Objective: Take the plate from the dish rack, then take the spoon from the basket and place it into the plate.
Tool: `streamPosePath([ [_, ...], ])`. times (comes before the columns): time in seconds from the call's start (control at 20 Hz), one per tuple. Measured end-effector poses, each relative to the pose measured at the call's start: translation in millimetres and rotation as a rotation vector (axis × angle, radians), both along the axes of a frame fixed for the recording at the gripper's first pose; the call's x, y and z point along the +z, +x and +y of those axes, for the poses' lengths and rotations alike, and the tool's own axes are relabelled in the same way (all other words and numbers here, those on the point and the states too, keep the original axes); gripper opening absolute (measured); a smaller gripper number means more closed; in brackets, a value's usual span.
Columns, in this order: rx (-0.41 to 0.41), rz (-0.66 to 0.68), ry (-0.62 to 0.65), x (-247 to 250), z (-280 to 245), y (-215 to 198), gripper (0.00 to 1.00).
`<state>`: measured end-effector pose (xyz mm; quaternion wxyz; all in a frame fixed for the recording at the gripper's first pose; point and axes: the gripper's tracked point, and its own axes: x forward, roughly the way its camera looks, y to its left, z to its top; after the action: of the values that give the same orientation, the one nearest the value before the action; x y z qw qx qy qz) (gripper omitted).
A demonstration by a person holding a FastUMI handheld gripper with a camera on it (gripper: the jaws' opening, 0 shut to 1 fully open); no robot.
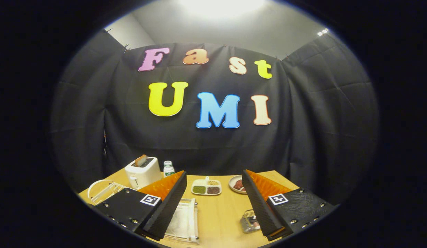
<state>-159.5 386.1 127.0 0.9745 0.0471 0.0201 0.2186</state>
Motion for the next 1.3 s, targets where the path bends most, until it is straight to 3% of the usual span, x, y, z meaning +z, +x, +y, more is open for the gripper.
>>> streamPosePath([
  [0.35,0.048,0.111,-0.04,-42,80,-2,0.98],
  [0.65,0.054,0.221,-0.138,-96,116,12,0.98],
  [0.75,0.059,0.247,-0.167,-108,124,13,0.87],
  [0.9,0.076,0.276,-0.194,-117,134,13,0.86],
  [0.95,0.068,0.278,-0.21,-118,134,14,0.7],
  [1.0,0.064,0.278,-0.223,-120,135,13,0.65],
  [1.15,0.04,0.281,-0.267,-120,134,13,0.32],
  [1.3,-0.025,0.278,-0.331,-117,126,16,0.28],
])
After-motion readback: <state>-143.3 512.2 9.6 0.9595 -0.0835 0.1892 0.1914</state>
